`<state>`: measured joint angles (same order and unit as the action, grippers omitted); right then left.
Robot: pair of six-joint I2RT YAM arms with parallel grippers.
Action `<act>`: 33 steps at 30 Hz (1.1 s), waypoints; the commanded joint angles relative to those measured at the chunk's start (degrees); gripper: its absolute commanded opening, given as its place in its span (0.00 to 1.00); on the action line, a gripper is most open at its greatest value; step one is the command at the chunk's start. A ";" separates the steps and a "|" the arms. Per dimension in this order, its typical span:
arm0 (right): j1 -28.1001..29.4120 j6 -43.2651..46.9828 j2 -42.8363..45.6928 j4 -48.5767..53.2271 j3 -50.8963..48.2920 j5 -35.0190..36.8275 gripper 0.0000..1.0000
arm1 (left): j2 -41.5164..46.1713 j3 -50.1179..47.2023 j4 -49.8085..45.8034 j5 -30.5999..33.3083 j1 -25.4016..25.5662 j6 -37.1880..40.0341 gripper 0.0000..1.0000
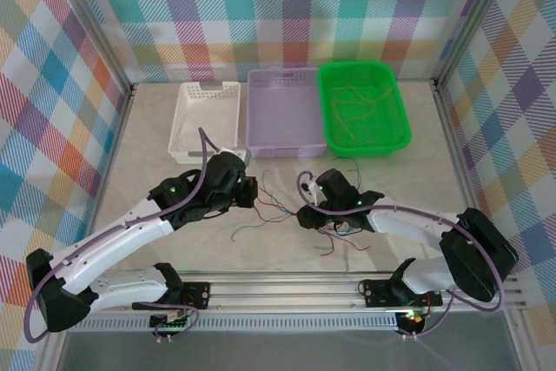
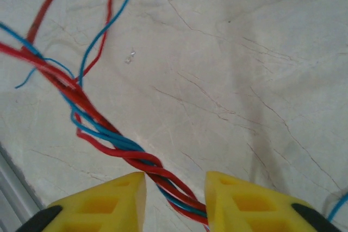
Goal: Untangle the cables
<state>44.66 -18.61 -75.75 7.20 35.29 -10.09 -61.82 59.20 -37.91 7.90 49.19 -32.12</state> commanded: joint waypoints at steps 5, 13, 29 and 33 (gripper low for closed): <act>0.65 0.41 1.07 -3.59 -1.72 -4.67 0.41 | 0.34 -0.76 2.40 -2.18 -2.52 -0.38 0.00; 2.14 0.42 -0.61 -2.84 -0.48 -1.89 0.00 | -0.15 -0.64 2.58 -3.24 -3.69 -0.22 0.00; -3.61 -5.90 14.50 0.84 2.58 -13.33 0.00 | 12.05 -15.13 15.31 -18.34 -3.78 -10.35 0.83; -4.80 -7.79 15.43 1.11 4.81 -17.07 0.00 | 16.37 -20.44 20.92 -19.12 -2.50 -13.59 0.85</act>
<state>40.18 -23.92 -62.00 8.21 37.19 -21.45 -47.81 41.32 -23.70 -8.23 45.76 -41.82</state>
